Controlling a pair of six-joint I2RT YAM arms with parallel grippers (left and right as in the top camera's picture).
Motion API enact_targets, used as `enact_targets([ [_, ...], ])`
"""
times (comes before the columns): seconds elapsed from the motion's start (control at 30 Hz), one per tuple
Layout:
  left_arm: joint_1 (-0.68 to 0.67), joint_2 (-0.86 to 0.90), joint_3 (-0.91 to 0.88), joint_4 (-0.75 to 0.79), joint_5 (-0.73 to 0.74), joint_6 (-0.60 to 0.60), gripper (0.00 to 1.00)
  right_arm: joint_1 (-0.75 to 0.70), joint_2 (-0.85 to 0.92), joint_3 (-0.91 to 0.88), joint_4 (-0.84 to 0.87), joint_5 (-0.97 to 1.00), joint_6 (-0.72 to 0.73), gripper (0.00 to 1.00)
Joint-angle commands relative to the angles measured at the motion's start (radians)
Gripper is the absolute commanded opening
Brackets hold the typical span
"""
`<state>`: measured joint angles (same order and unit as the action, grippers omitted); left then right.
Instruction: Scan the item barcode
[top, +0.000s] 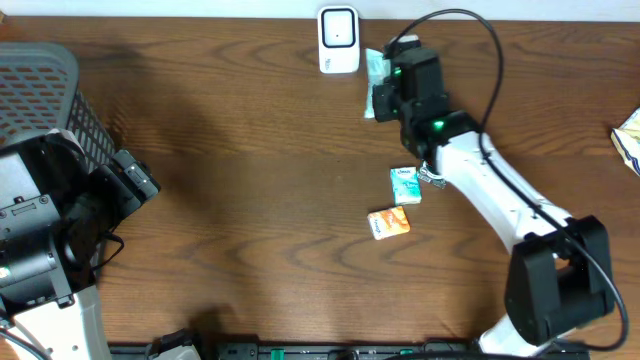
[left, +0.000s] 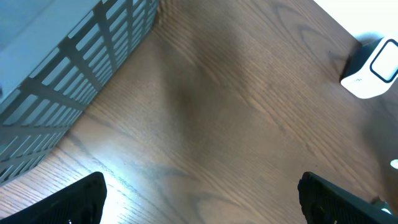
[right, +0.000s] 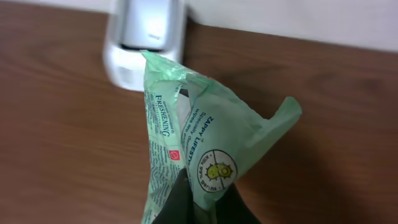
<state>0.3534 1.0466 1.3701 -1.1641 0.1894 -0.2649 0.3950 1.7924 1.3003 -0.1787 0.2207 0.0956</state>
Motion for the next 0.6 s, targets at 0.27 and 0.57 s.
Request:
enact_targets([
  [0.27,0.005,0.000,0.016,-0.003,0.009,-0.002,0.98,0.137,0.254,0.004,0.066,0.645,-0.406,0.01],
  [0.57,0.005,0.000,0.016,-0.002,0.009,-0.002,0.98,0.319,0.276,0.004,0.071,0.609,-0.402,0.20],
])
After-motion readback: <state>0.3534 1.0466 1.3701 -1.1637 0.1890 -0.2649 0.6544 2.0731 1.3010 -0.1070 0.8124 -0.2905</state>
